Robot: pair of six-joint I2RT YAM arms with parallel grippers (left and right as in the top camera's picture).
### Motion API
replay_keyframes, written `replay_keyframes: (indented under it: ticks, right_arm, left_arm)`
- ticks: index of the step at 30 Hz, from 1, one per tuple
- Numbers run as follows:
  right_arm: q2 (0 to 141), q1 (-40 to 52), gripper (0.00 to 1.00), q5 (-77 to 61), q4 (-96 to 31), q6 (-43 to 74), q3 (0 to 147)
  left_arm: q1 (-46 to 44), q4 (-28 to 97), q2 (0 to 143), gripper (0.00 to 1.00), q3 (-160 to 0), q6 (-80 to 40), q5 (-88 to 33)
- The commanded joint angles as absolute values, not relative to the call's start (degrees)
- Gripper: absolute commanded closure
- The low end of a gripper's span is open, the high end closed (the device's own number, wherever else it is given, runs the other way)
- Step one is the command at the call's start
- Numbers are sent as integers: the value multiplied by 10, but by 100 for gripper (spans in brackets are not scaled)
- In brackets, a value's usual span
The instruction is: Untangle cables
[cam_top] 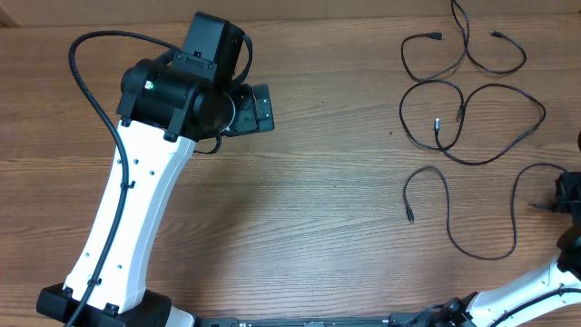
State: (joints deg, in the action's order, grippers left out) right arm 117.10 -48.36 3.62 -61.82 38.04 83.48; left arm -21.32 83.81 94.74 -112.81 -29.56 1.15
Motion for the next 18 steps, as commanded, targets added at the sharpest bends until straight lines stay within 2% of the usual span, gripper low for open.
replay_keyframes:
  ticks: [1, 5, 7, 12, 16, 18]
  right_arm:
    - [1143, -485, 72, 44, -622, 389, 852]
    - [1131, -485, 35, 36, -621, 366, 852]
    - [1125, -485, 25, 35, -624, 340, 855]
    - [1097, -485, 20, 25, -657, 329, 884]
    - [1055, -484, 6, -13, -697, 329, 917]
    - [1029, -484, 3, -37, -711, 329, 927]
  left_arm:
    - [-211, 838, 953, 1, -1130, -283, 19]
    - [-211, 838, 953, 0, -1130, -283, 19]
    - [-211, 838, 953, 0, -1130, -283, 19]
    - [-211, 833, 953, 0, -1130, -283, 19]
    - [-211, 830, 953, 0, -1130, -283, 19]
    - [-211, 827, 953, 0, -1130, -284, 18]
